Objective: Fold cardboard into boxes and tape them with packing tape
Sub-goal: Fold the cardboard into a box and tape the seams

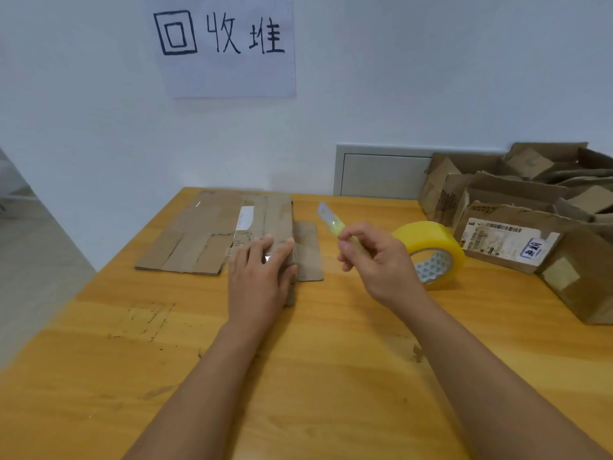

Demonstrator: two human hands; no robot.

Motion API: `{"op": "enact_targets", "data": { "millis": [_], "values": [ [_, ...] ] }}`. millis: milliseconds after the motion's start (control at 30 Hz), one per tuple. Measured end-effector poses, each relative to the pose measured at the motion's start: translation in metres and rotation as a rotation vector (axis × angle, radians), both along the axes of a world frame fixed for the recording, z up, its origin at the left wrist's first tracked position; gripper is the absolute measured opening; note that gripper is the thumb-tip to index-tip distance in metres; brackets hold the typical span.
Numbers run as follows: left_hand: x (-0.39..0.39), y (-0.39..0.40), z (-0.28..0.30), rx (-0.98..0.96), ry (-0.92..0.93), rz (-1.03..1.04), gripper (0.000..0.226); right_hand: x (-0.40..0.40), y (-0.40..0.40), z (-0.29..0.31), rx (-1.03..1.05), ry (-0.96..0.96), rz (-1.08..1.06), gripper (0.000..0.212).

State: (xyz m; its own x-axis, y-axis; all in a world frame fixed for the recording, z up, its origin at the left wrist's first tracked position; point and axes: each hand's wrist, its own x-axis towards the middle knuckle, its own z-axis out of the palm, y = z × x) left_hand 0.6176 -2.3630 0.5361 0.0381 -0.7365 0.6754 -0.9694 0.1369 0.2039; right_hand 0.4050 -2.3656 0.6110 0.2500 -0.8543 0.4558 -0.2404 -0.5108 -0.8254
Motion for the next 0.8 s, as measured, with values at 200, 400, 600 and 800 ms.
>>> {"op": "enact_targets", "data": {
  "millis": [200,400,600,800],
  "values": [
    [-0.001,0.0,0.0,-0.018,0.031,0.01,0.035,0.032,-0.015,-0.005,0.169,-0.101,0.165,0.059],
    [-0.003,0.0,0.002,-0.009,0.035,0.012,0.037,0.04,-0.015,-0.041,-0.09,-0.074,-0.169,0.017],
    [-0.004,0.002,0.003,-0.009,0.01,0.022,0.041,0.029,-0.017,-0.047,-0.019,-0.104,-0.098,0.016],
    [-0.004,0.003,0.004,-0.004,0.019,0.021,0.04,0.026,-0.021,-0.054,0.138,-0.158,-0.012,0.019]
  ]
}}
